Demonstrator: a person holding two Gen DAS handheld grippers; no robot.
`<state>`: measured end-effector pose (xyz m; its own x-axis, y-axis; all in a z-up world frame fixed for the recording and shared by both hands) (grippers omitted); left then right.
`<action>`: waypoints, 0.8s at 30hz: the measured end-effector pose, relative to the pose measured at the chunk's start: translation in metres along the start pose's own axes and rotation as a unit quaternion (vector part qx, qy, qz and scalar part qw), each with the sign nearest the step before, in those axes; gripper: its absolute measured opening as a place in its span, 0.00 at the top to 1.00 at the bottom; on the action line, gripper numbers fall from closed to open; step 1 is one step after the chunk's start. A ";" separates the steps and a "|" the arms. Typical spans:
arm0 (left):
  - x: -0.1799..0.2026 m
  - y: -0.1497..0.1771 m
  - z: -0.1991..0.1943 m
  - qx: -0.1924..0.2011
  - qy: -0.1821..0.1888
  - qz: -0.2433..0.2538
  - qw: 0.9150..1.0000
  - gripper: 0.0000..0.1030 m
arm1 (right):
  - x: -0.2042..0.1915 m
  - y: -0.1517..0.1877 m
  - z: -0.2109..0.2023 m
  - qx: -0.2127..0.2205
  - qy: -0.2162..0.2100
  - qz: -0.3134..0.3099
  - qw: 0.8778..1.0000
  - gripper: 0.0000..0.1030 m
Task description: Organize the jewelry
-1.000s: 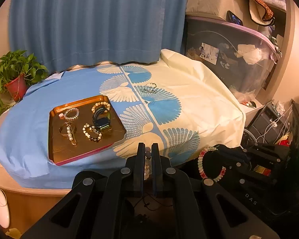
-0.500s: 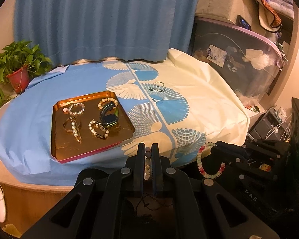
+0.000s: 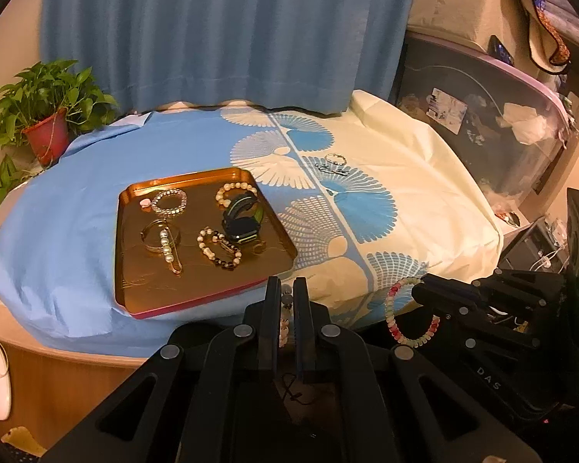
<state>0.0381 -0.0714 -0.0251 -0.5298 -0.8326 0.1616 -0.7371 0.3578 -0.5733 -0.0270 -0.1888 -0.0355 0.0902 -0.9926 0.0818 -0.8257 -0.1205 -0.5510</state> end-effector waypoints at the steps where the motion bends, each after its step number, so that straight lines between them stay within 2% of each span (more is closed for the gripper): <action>1: -0.003 -0.001 0.001 -0.001 0.000 -0.003 1.000 0.97 | -0.001 -0.002 0.003 -0.001 -0.001 -0.001 1.000 0.94; 13: -0.044 -0.021 0.012 -0.003 0.003 -0.026 1.000 0.97 | -0.013 -0.030 0.036 -0.013 -0.011 -0.012 1.000 0.94; 24: -0.101 -0.065 0.033 0.010 -0.020 -0.051 0.998 0.97 | -0.021 -0.105 0.086 0.003 -0.031 -0.020 0.999 0.94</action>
<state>0.1534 -0.0248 -0.0305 -0.4349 -0.8806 0.1879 -0.7781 0.2625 -0.5707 0.1053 -0.1568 -0.0504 0.1579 -0.9860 0.0532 -0.8175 -0.1607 -0.5530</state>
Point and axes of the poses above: each gripper's, at about its wrist camera, not at the fingertips, and z roughly the way its jaws point, x to its right, y to its underside, the point moved 6 cm from there along z, roughly the way its jaws point, and after that the axes turned 9 degrees about -x, right-handed, at the moved point
